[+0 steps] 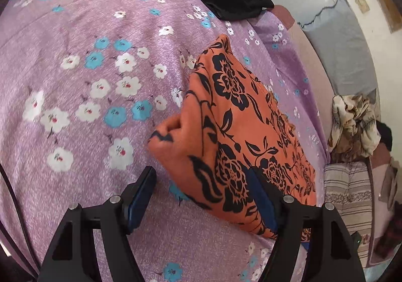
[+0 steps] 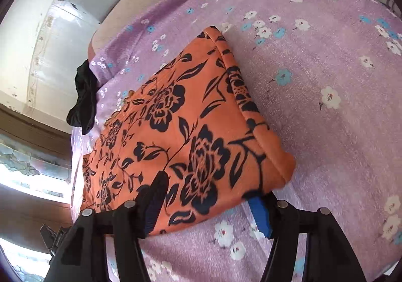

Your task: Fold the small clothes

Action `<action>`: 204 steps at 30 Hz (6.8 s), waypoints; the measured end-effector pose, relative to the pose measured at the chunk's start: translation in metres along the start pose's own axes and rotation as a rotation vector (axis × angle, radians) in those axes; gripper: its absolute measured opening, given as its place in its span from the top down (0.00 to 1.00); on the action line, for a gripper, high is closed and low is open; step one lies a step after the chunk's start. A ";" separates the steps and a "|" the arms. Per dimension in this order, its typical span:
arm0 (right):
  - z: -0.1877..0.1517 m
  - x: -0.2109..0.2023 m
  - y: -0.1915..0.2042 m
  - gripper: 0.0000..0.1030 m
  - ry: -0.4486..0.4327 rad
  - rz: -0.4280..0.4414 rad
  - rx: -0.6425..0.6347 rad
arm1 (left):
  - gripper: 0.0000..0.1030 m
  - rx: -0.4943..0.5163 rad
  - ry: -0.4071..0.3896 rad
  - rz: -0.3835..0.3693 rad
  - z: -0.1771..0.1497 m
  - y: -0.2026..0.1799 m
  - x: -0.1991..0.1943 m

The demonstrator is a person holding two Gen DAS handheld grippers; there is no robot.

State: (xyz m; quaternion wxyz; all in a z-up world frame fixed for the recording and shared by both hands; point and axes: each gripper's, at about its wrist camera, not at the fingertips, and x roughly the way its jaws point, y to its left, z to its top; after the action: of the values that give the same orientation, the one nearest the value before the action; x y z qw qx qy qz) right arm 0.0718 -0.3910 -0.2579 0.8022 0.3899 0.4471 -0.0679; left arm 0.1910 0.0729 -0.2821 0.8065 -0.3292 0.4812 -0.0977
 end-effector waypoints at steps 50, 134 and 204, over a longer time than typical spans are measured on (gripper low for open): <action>0.088 0.135 0.083 0.32 0.345 0.482 0.024 | 0.82 0.978 -0.074 0.087 -0.100 -0.198 0.089; 0.073 -0.012 0.011 0.67 0.139 -0.127 -0.326 | 0.20 0.958 0.133 0.165 -0.120 -0.201 0.076; 0.057 0.010 0.032 0.66 0.075 -0.028 -0.371 | 0.01 0.874 0.100 0.094 -0.097 -0.204 0.072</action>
State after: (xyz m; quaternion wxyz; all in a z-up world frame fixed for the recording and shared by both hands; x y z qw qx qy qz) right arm 0.1304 -0.4058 -0.2305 0.8420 0.2312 0.4870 0.0191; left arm 0.1799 -0.1599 -0.2367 0.8493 0.0703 0.4475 -0.2711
